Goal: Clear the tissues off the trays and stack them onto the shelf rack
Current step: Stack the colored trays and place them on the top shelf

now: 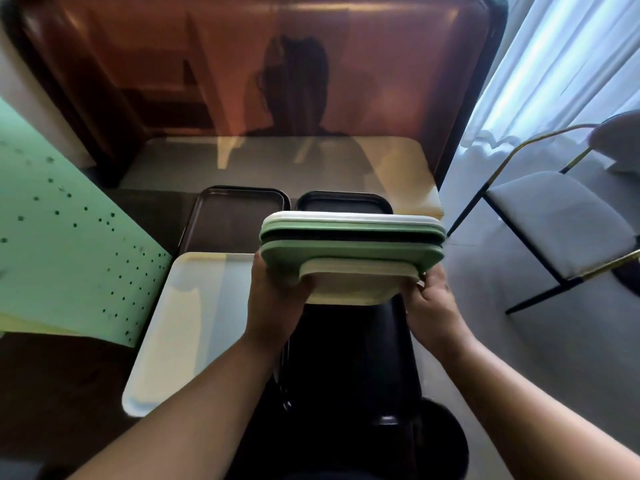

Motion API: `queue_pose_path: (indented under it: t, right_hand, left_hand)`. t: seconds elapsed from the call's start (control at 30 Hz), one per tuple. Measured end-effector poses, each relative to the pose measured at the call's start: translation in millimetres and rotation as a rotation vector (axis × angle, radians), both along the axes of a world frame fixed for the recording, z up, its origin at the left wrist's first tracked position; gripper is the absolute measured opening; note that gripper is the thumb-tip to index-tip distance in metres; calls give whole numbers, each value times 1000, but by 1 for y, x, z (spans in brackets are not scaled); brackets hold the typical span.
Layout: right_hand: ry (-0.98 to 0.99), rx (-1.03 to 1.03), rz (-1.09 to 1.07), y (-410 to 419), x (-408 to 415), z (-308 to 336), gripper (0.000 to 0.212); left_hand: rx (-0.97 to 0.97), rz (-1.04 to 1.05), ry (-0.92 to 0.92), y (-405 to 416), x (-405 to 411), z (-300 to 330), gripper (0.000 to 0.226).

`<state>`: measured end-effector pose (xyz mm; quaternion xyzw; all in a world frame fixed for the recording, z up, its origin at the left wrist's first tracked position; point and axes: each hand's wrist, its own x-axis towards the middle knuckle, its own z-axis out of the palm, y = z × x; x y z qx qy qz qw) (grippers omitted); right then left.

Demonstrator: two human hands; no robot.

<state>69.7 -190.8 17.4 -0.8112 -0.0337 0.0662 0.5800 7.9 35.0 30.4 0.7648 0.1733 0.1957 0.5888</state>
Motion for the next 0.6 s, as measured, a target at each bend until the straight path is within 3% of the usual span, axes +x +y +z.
queue_pose_path:
  t: [0.1,0.23,0.53,0.6]
  right_hand:
    - [-10,-67,-7,0,-6,-6,44]
    - [2,-78,12,1,-4,-7,45]
    - [-6,-113,-5,6,7,2,35]
    - [-21,-64,5,12,15,11,31]
  left_hand:
    - [3,-24,14,0,-3,2,61]
    - [51,-96,29,4,-3,2,58]
    - [4,-135,-48,23,18,8,63]
    - [3,-167,-34,34,22,9,46]
